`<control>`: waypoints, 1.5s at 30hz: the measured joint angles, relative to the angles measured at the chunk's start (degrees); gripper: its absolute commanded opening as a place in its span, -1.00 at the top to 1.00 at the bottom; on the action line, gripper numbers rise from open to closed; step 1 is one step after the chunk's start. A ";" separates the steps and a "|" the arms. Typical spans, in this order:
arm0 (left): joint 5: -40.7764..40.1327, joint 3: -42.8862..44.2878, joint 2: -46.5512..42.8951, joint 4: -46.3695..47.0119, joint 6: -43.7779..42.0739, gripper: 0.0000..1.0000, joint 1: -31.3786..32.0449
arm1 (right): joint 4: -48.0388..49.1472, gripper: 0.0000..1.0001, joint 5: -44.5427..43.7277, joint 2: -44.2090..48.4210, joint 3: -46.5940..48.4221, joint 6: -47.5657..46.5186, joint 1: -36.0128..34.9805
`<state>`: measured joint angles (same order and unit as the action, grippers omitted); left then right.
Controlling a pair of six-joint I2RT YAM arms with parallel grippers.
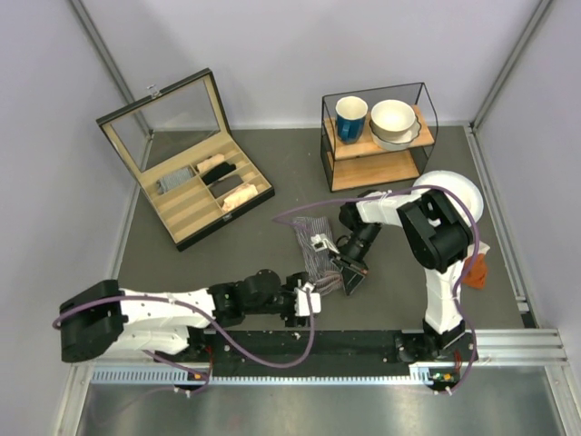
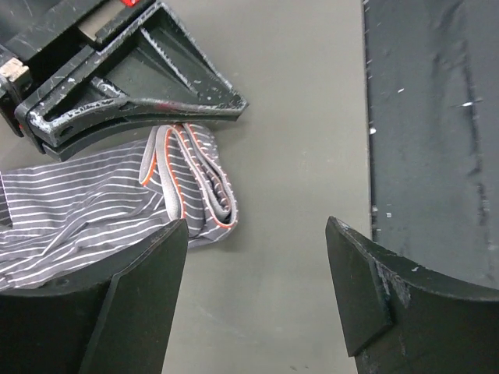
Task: Roll the underwear
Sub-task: Roll the underwear to the center of the board.
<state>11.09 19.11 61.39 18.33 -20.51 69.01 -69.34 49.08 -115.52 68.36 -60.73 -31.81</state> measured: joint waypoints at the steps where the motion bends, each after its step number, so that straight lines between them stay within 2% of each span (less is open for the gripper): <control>1: -1.11 0.79 1.60 -0.33 -0.76 -0.57 0.26 | 0.11 0.80 -0.04 0.00 0.00 0.35 0.00; 2: -2.19 1.51 3.15 -0.52 -1.22 -0.68 0.44 | 0.22 0.79 -0.07 0.00 0.00 0.52 0.00; 3: -3.32 2.23 4.87 -0.48 -1.79 -0.91 0.48 | 0.37 0.79 -0.13 0.00 0.00 0.63 0.00; 4: -4.42 2.95 6.54 -0.46 -2.29 -0.97 0.48 | 0.55 0.79 -0.15 0.00 0.00 0.81 0.00; 9: -10.08 7.56 16.31 -0.50 -2.99 -0.97 0.52 | 1.05 0.79 -0.42 0.09 0.00 1.22 0.00; 12: -12.90 9.42 19.89 -0.44 -2.89 -0.72 0.52 | 1.22 0.78 -0.59 0.22 0.00 1.40 0.00; 16: -13.66 10.91 22.05 -1.05 -1.51 0.20 0.37 | 1.29 0.72 -0.79 0.31 0.00 1.40 0.00; 17: -12.90 11.56 22.45 -1.73 -1.11 0.34 0.15 | 1.36 0.70 -0.96 0.39 -0.02 1.40 0.00; 20: -8.68 13.35 23.34 -3.43 0.72 0.58 -1.44 | 1.51 0.60 -1.22 1.77 -0.07 1.40 0.00; 25: 2.58 13.79 24.28 -4.22 5.88 0.74 -8.24 | 2.64 0.45 -1.25 8.79 -0.22 1.38 0.96; 27: 8.00 13.90 25.22 -4.22 8.90 0.74 -12.09 | 3.34 0.35 -1.18 12.74 -0.74 1.40 2.40; 30: 15.02 14.64 26.82 -4.24 13.29 0.74 -17.00 | 6.21 0.12 -0.90 21.40 -3.19 1.38 6.14; 35: 24.33 17.05 30.97 -4.59 20.22 0.76 -22.71 | 13.33 -0.44 1.01 37.05 -12.59 -2.91 9.03; 37: 27.98 18.62 33.11 -5.31 23.23 0.76 -25.00 | 15.12 -0.50 2.01 42.75 -18.05 -6.93 8.39; 41: 33.88 21.35 37.66 -5.46 29.00 0.77 -28.30 | 22.03 -0.47 0.35 51.15 -29.03 -12.37 3.28; 45: 38.25 22.84 41.09 -4.87 34.42 0.78 -30.18 | 30.18 -0.45 -5.42 51.76 -33.03 -12.66 -4.48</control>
<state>49.34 41.95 102.48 13.45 13.91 38.83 -39.16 43.66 -63.77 35.33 -73.38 -36.29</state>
